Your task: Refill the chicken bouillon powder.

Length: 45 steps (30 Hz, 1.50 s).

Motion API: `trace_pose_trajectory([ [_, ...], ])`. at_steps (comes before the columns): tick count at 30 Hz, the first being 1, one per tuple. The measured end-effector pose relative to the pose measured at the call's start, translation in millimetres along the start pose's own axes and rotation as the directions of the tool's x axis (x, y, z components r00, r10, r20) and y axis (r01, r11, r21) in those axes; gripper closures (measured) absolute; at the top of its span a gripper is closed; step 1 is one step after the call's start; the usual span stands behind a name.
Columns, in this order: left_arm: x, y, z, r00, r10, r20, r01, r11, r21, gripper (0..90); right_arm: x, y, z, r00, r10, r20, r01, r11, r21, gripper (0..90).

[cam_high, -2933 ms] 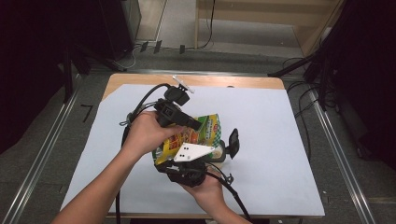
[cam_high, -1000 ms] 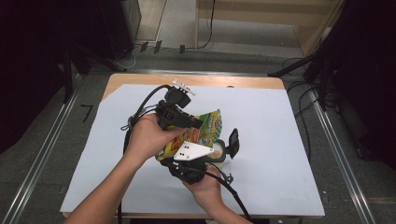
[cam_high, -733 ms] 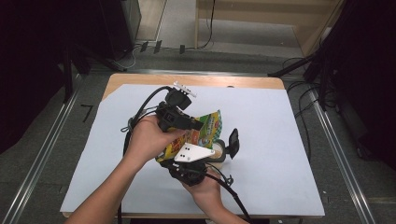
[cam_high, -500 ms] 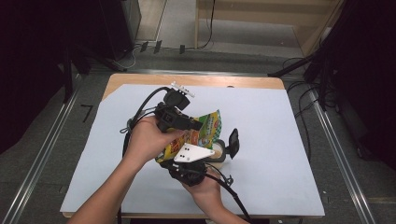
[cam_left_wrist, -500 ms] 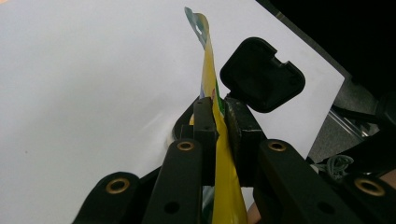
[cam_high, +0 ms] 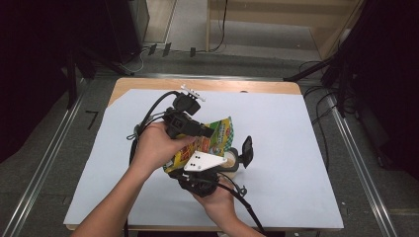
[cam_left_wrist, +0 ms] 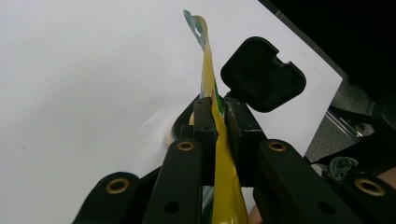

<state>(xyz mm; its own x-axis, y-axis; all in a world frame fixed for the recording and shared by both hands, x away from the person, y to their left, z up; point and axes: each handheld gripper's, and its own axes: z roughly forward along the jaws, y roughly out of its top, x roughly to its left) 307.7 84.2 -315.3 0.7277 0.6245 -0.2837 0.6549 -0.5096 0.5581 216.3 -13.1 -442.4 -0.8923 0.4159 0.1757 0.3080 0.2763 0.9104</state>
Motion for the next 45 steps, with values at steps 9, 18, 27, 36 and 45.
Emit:
trace_pose_trajectory([
  [9,0.5,0.2,0.2,1.0,-0.002,0.004,0.002,1.0,0.007,83.9,-0.8,0.5,-0.6,0.9999,0.007,-0.013,-0.007,1.0,0.004,88.6],
  [18,-0.3,-2.0,-0.3,1.0,-0.004,0.006,0.004,1.0,0.004,83.9,-0.3,-0.1,-2.6,0.9999,-0.004,-0.013,0.004,0.9999,0.013,88.6],
  [27,-0.6,-6.5,-1.2,1.0,-0.003,0.004,0.003,0.9996,-0.028,83.9,-0.4,-0.8,-2.1,0.9999,-0.005,-0.013,0.006,0.9999,0.014,88.7],
  [36,2.4,-7.7,-1.6,0.9999,-0.008,0.015,0.008,0.9992,-0.04,83.9,0.1,-0.7,-0.8,0.9999,-0.003,-0.013,0.003,0.9998,0.018,88.7],
  [45,0.3,-8.6,-1.4,1.0,-0.003,0.009,0.004,0.9988,-0.049,83.9,0.7,-1.2,-1.6,0.9999,-0.008,-0.014,0.009,0.9998,0.018,88.7],
])
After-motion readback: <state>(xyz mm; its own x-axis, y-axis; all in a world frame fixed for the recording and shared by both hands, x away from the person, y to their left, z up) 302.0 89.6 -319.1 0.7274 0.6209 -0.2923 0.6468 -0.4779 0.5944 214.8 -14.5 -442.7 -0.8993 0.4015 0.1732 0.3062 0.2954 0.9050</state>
